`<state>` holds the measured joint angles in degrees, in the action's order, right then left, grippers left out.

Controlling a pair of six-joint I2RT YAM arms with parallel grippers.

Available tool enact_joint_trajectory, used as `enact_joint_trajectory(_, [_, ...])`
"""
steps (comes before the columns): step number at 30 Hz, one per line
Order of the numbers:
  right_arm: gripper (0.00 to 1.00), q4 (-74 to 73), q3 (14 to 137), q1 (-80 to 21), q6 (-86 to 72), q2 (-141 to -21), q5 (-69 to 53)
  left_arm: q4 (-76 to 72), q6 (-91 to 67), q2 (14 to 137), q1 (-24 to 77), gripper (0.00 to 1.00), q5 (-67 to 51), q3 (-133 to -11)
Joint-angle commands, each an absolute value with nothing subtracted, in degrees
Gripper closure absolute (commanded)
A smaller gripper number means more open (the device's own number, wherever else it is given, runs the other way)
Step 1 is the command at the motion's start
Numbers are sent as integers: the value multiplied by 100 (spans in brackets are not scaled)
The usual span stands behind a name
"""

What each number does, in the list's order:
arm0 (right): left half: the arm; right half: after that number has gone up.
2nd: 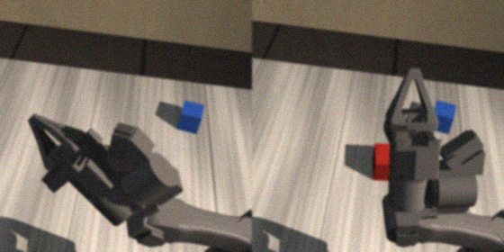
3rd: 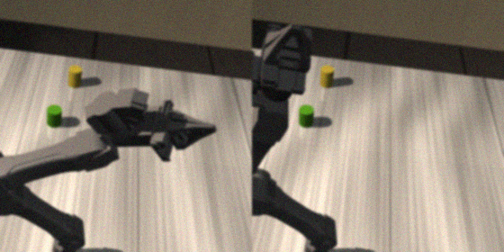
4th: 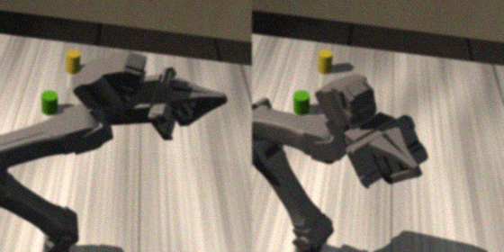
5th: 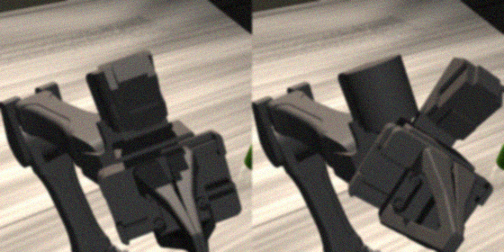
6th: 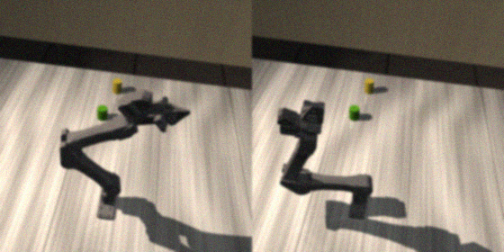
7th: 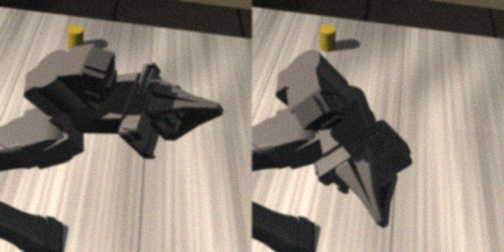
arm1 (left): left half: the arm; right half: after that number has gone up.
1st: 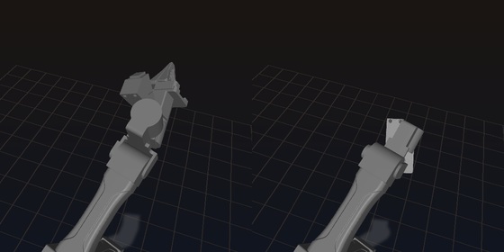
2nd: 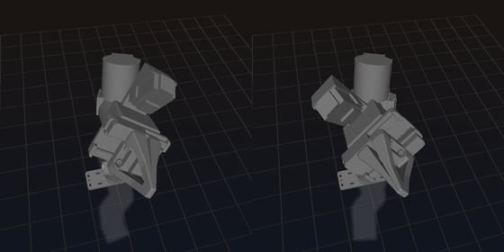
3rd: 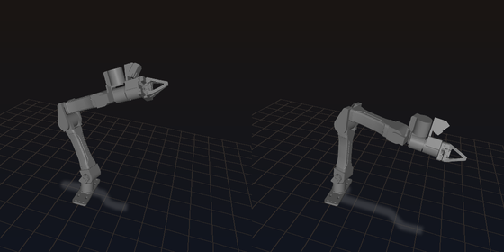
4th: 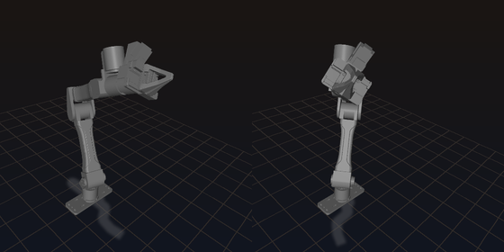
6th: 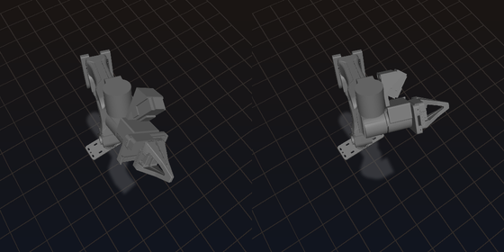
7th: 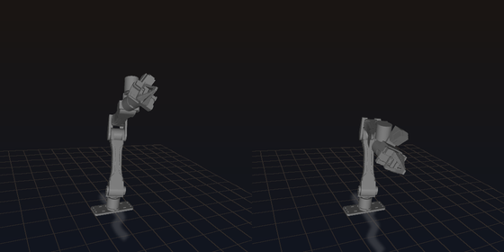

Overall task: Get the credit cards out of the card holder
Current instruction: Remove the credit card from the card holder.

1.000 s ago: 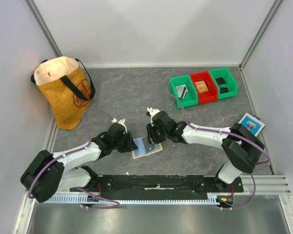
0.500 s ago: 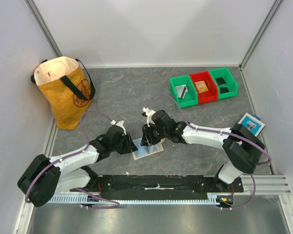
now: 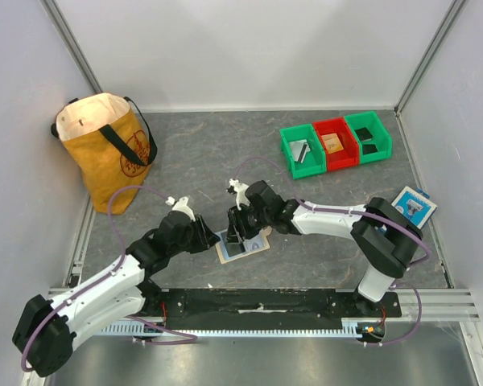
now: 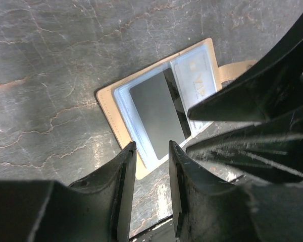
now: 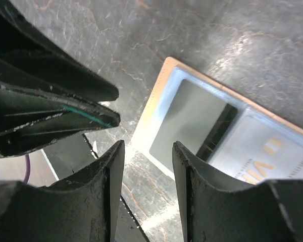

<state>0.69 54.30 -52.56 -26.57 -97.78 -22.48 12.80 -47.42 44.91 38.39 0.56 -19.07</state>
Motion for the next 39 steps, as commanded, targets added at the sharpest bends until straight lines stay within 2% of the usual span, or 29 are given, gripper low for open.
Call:
enact_joint_trajectory(1, [50, 447, 5265, -4967, -2759, -9457, -2241, 1056, -4790, 4754, 3858, 61, -358, -2153])
enact_joint_trajectory(9, [51, 1572, 4553, -4430, -3339, -9483, -2786, 44, -4764, 6063, 3858, 67, -1134, -2382])
enact_joint_trajectory(14, [55, 1907, 4439, -4386, -3498, -9685, -2979, -141, -4755, 6521, 3832, 75, -1090, -2303])
enact_joint_trajectory(16, [56, 2038, 4403, -4368, -3559, -9764, -3067, -193, -4799, 6583, 3815, 82, -1072, -2215])
enact_joint_trajectory(31, [60, 2663, 4069, -4184, -3762, -10538, -3419, -544, -5089, 6539, 3358, 87, -1344, -1424])
enact_joint_trajectory(39, [68, 3093, 3964, -4175, -3911, -10714, -3709, -703, -5168, 6565, 3217, 88, -1520, -1266])
